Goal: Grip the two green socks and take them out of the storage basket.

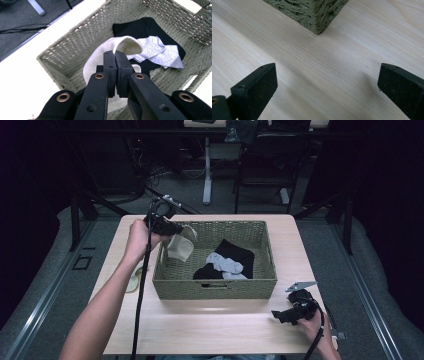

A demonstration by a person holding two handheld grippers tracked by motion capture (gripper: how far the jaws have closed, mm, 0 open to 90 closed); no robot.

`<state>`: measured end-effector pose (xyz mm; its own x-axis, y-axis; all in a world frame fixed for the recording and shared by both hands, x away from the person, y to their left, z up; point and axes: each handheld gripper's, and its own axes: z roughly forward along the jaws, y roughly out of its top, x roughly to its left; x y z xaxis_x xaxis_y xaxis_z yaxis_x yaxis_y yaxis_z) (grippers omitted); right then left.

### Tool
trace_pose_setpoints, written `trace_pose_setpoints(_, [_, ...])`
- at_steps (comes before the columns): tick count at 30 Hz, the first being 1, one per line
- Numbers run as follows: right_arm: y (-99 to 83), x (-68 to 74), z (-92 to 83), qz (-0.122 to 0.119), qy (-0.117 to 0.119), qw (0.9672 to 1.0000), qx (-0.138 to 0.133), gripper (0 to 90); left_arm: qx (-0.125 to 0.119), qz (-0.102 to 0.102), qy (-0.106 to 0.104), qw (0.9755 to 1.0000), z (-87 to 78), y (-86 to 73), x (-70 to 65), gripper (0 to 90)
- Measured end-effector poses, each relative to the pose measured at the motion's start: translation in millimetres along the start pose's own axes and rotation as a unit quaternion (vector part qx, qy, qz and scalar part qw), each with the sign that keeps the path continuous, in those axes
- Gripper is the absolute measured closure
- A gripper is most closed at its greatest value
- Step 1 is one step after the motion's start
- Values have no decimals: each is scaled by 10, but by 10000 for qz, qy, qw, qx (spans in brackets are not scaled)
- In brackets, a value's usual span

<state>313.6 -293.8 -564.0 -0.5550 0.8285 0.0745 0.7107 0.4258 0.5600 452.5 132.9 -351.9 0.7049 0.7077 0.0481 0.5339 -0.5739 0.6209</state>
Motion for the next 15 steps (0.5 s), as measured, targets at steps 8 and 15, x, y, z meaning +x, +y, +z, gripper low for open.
trace_pose_setpoints(8, [2,0,2,-16,-3,10000,18,19,-160,-58,107,9998,-247,5,92,885])
trace_pose_setpoints(15, [3,-3,3,-23,7,10000,32,19,-274,-171,254,9992,-470,-76,198,885])
